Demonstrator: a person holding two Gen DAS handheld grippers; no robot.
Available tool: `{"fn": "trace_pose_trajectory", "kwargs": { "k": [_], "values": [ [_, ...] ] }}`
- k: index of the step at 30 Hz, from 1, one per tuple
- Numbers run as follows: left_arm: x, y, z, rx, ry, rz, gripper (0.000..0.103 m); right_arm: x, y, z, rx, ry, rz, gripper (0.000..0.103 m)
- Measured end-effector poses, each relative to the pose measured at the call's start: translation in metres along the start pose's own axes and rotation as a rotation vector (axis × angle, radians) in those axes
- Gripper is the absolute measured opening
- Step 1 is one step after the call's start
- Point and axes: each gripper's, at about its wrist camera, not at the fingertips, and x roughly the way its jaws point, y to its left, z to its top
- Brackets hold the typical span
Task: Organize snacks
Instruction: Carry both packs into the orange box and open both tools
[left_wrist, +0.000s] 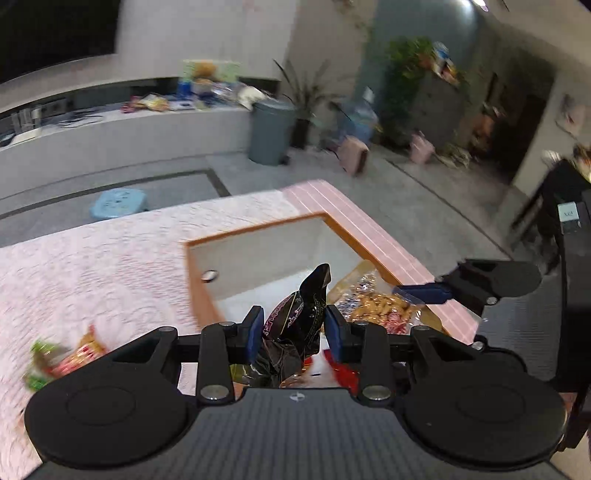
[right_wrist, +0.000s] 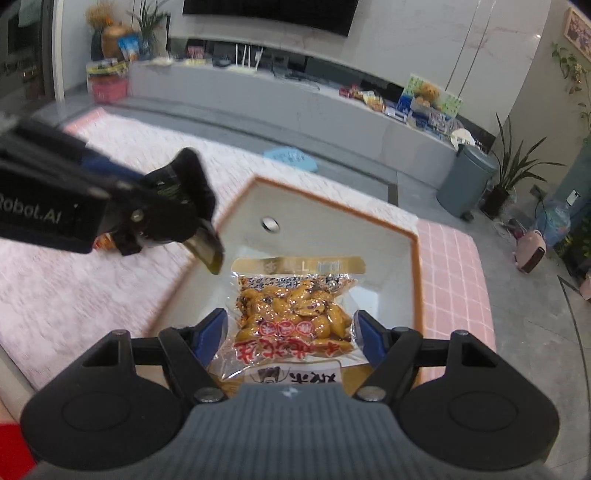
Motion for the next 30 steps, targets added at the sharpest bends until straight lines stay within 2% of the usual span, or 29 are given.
{"fn": "trace_pose_trajectory", "kwargs": {
  "k": [11,20,30],
  "values": [
    [0.076,-0.018,-0.006,0.150,0.131,0.030,0.039,0.056,-0.020,-0.009,-0.100,0.104,0.001,0.072],
    [0.104,-0.017,-0.015,0.204,0.218,0.040,0.039,0.089,-0.019,-0.009,-0.172,0.179,0.013,0.073],
    [0.109,-0.019,-0.022,0.260,0.234,0.070,0.040,0.108,-0.016,-0.008,-0.236,0.216,0.024,0.074]
  ]
}}
